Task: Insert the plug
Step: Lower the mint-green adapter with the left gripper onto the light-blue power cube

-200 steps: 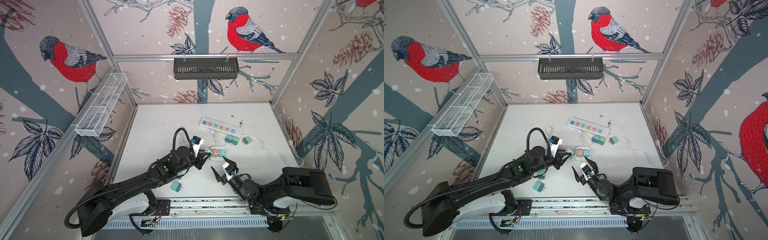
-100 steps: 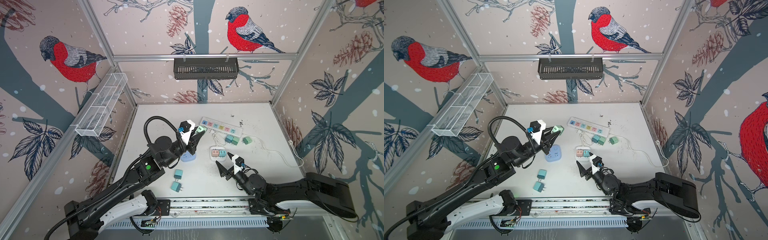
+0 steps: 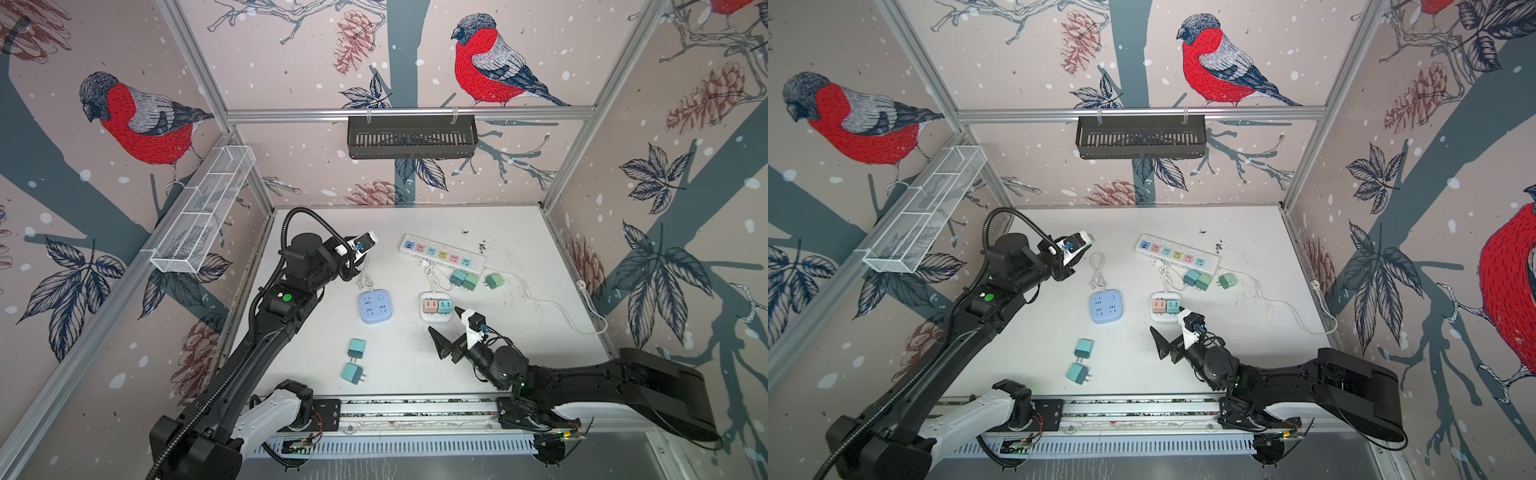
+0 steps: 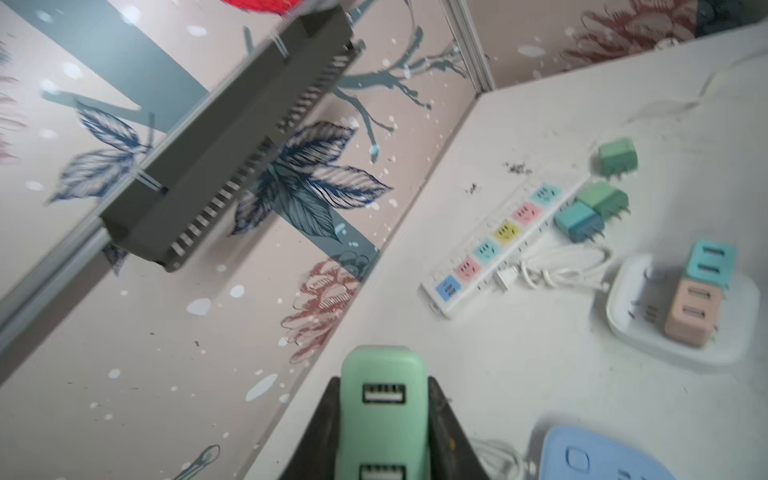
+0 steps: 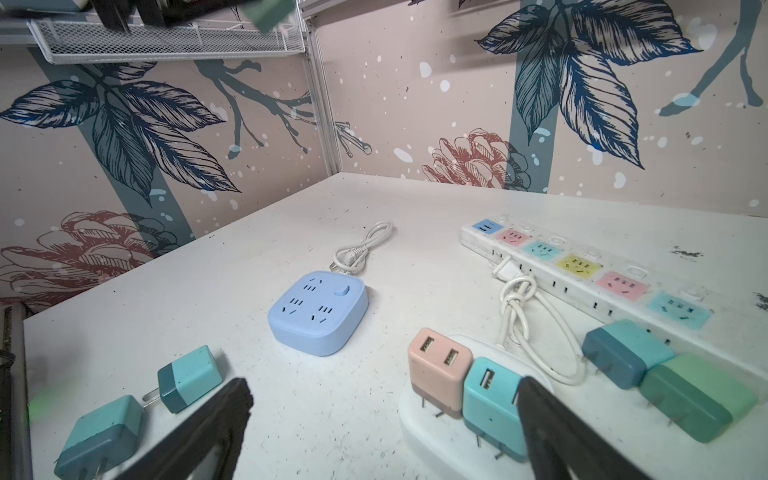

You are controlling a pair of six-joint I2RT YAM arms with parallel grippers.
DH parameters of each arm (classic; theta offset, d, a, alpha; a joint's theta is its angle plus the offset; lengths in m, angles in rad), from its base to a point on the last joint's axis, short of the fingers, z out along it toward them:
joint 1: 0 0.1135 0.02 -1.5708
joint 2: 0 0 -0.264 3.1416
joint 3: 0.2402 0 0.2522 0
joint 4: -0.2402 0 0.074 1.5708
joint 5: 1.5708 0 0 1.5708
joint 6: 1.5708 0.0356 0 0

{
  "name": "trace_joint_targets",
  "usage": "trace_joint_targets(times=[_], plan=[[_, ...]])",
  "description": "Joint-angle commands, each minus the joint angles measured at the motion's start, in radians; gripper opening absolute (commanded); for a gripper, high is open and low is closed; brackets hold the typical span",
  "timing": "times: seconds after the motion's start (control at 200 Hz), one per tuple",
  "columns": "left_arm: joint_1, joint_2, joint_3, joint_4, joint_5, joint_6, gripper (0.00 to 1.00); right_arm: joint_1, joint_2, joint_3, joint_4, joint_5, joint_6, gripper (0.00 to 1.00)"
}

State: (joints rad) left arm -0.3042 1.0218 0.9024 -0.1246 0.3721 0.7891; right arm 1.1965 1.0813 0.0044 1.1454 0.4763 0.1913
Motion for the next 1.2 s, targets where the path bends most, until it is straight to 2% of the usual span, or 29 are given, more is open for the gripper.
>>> trace_joint_targets(times=[0.0, 0.105, 0.24, 0.385, 0.515, 0.625, 0.705, 0.836, 1.191], plan=[[0.061, 0.013, -0.055, -0.062, 0.188, 0.205, 0.00, -0.001, -0.042, -0.044, -0.032, 0.051, 0.012, 1.00], [0.067, -0.004, -0.170, 0.040, 0.190, 0.226, 0.00, -0.002, -0.114, -0.067, -0.080, 0.134, 0.058, 1.00], [0.068, -0.009, -0.275, 0.112, 0.327, 0.240, 0.00, -0.010, -0.250, -0.115, -0.121, 0.156, 0.038, 1.00], [0.067, 0.055, -0.225, 0.025, 0.358, 0.237, 0.00, -0.038, -0.453, -0.170, -0.203, 0.157, 0.031, 1.00], [0.060, 0.072, -0.246, 0.045, 0.399, 0.213, 0.00, -0.080, -0.686, -0.219, -0.320, 0.118, 0.043, 1.00], [0.029, 0.110, -0.234, -0.002, 0.351, 0.208, 0.00, -0.131, -0.856, -0.205, -0.512, 0.072, 0.070, 1.00], [0.005, 0.141, -0.221, -0.038, 0.324, 0.207, 0.00, -0.161, -0.925, -0.200, -0.593, 0.057, 0.087, 1.00], [-0.005, 0.174, -0.200, -0.068, 0.328, 0.187, 0.00, -0.215, -0.907, -0.200, -0.588, -0.005, 0.094, 1.00], [-0.048, 0.229, -0.197, -0.077, 0.267, 0.149, 0.00, -0.269, -0.598, -0.146, -0.459, -0.036, 0.131, 1.00]])
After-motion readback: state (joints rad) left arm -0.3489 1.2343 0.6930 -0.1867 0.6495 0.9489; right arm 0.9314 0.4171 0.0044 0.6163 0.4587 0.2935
